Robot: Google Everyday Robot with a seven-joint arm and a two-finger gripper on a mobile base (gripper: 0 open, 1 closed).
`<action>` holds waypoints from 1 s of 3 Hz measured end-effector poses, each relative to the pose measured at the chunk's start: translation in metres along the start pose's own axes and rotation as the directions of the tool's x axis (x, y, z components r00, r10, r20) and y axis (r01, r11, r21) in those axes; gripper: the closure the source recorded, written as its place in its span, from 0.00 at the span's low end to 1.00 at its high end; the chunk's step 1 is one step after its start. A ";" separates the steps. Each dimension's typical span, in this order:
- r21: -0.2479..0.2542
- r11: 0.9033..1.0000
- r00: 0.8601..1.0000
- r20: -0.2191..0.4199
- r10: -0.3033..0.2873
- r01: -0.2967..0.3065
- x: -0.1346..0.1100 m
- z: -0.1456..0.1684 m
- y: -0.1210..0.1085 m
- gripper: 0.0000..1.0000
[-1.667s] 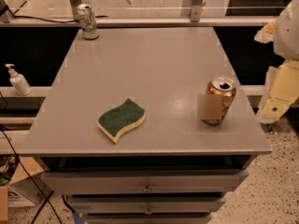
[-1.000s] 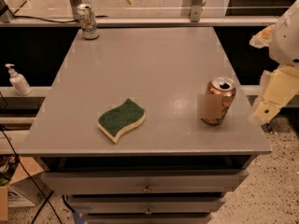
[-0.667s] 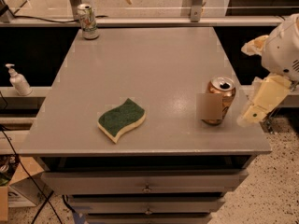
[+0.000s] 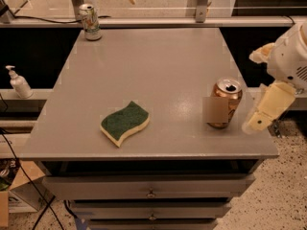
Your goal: Move orange can near 7up can
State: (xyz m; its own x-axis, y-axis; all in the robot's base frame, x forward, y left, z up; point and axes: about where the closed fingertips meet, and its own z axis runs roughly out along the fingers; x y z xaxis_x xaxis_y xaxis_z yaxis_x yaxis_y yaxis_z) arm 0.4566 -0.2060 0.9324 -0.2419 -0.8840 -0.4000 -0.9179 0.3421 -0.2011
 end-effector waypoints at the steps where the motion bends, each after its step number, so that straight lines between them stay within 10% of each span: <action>1: -0.027 0.999 0.998 0.039 0.039 -0.038 0.007 0.026 -0.002 0.00; 3: -0.056 0.992 0.978 0.168 0.121 -0.113 0.007 0.073 -0.017 0.18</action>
Offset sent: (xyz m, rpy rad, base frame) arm 0.0453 0.0003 -0.0797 0.2582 0.0207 -0.0914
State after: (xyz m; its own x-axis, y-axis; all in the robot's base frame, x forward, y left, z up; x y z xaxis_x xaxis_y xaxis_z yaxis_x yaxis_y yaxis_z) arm 0.4932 -0.1948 0.8679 -0.2945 -0.7703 -0.5657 -0.9010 0.4210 -0.1042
